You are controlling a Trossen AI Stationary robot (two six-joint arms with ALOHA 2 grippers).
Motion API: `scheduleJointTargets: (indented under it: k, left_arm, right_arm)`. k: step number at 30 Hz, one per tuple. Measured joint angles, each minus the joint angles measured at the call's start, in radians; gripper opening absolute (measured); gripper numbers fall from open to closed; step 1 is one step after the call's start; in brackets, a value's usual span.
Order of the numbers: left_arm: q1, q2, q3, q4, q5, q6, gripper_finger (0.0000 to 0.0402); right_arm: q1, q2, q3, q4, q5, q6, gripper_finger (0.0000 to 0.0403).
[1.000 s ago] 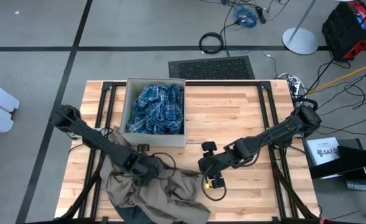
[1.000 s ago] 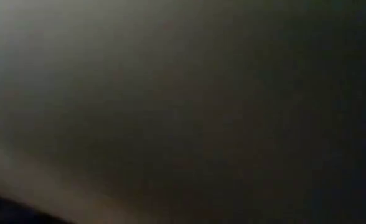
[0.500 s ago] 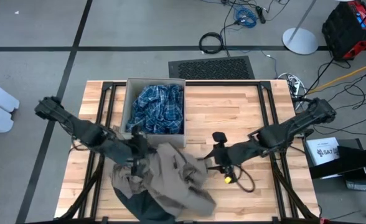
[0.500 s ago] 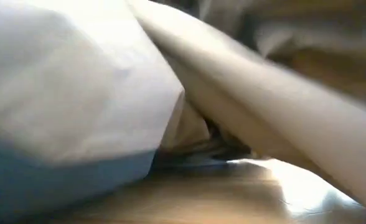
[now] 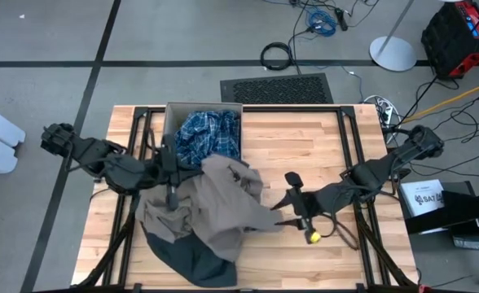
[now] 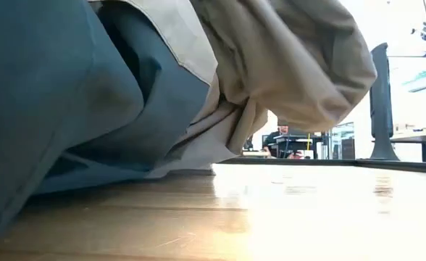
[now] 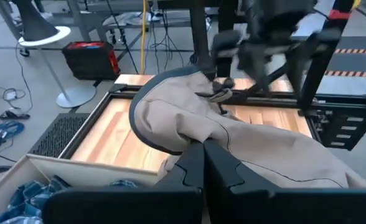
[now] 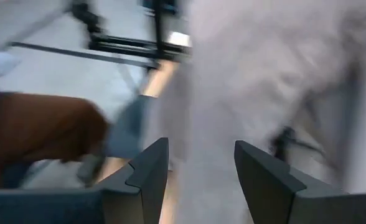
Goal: Sort clothes
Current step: Put the brown jacket into the white laundry bin
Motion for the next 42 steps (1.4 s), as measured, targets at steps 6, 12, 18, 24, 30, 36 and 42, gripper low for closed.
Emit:
scheduleJointTargets:
  k: [6, 12, 18, 24, 30, 36, 42]
  left_arm:
    - [0.013, 0.0, 0.004, -0.003, 0.008, 0.004, 0.0]
    - [0.052, 0.0, 0.004, -0.001, 0.016, 0.005, 0.0]
    - [0.084, -0.004, 0.004, 0.004, 0.057, 0.029, 0.0]
    - [0.097, -0.004, 0.004, 0.0, 0.06, 0.029, 0.0]
    - [0.096, -0.004, 0.004, 0.003, 0.063, 0.023, 0.0]
    - [0.095, 0.01, 0.004, 0.185, 0.15, 0.074, 0.0]
    - [0.102, 0.029, 0.004, 0.536, 0.192, 0.256, 0.0]
  right_arm:
    - [-0.011, 0.081, -0.001, -0.021, 0.132, 0.043, 0.0171]
    - [-0.011, 0.18, -0.001, -0.03, 0.116, 0.052, 0.0171]
    - [-0.038, 0.268, -0.001, 0.007, 0.132, 0.077, 0.0171]
    - [-0.08, 0.335, -0.001, 0.082, 0.264, 0.066, 0.013]
    - [-0.08, 0.287, 0.007, 0.045, 0.277, 0.013, 0.001]
    - [0.001, 0.12, 0.111, -0.14, 0.633, -0.046, 0.0001]
    - [0.099, -0.076, 0.171, 0.112, 1.001, -0.487, 0.0]
